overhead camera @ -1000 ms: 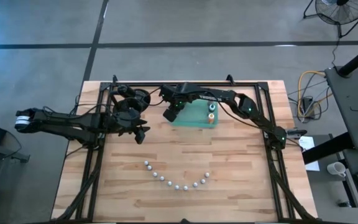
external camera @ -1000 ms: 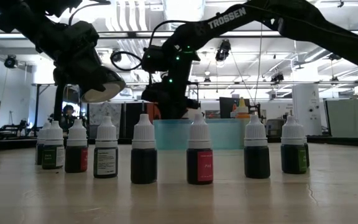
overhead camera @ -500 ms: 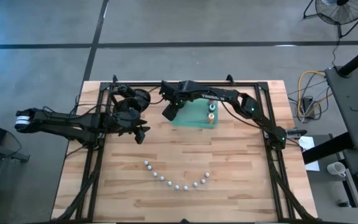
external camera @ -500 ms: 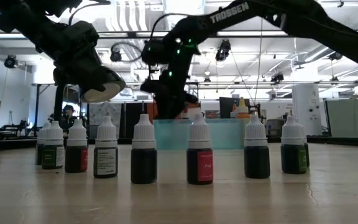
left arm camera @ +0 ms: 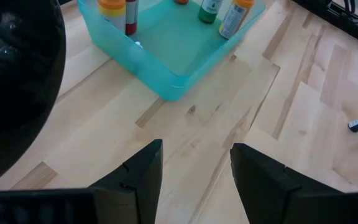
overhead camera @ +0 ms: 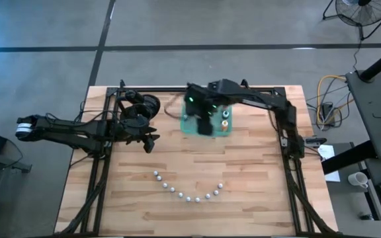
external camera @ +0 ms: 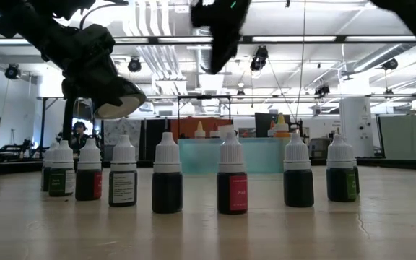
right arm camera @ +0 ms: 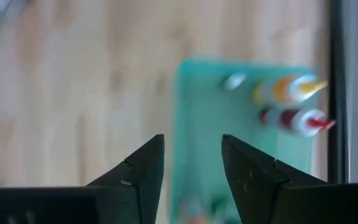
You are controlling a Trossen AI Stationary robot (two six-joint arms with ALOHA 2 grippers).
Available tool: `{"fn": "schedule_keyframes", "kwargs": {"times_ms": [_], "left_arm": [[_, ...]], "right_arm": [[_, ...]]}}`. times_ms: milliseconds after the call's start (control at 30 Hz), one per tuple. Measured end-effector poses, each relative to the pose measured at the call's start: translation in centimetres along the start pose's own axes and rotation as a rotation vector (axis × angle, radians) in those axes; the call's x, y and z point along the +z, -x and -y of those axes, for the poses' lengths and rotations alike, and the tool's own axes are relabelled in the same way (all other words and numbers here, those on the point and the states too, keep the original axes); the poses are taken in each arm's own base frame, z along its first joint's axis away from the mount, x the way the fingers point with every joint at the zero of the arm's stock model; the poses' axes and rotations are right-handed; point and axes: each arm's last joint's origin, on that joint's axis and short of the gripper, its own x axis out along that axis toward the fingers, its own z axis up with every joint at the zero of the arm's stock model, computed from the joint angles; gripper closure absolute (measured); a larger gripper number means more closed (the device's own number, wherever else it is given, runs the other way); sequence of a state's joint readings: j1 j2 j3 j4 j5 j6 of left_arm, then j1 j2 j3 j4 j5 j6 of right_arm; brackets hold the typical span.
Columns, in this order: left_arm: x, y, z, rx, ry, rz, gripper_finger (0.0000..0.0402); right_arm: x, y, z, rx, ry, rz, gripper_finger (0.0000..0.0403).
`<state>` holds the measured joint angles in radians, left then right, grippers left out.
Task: Pick & Place food coloring
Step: Put the right small black food coloring bottle into the green bin
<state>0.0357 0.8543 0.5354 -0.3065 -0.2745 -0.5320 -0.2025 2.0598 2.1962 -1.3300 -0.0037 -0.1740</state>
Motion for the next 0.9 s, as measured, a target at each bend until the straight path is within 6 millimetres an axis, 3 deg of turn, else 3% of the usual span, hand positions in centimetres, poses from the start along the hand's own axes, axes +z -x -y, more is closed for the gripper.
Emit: {"fn": "schedule_keyframes", "kwargs": {"times_ms": [100,233,333,500,667,733,900], "left_arm": [[0.0,0.0,0.0,0.0,0.0,0.0,0.0239],[0.0,0.0,0.0,0.0,-0.014,-0.001,0.0239],[0.0,0.0,0.0,0.0,-0.032,-0.001,0.0239],[0.0,0.0,0.0,0.0,-0.058,-0.001,0.0239],[0.0,0.0,0.0,0.001,-0.081,-0.001,0.0239],[0.0,0.0,0.0,0.0,-0.087,-0.001,0.0239],[0.0,0.0,0.0,-0.001,-0.087,-0.002,0.0239]], "right_arm": [[-1.8,1.9,-2.5,0.047,0.124,-0.105,0.0252],[-4.1,2.1,-5.6,0.172,0.252,-0.212,0.0247],[-5.6,1.3,-8.3,0.278,0.299,-0.255,0.0241],[-8.2,-1.1,-12.3,0.288,0.302,-0.407,0.0234],[-10.1,-2.8,-16.8,0.346,0.529,-0.42,0.0225],[-10.3,-3.6,-17.7,0.381,0.562,-0.387,0.0219],[-10.3,-4.5,-17.7,0.399,0.519,-0.282,0.0204]]}}
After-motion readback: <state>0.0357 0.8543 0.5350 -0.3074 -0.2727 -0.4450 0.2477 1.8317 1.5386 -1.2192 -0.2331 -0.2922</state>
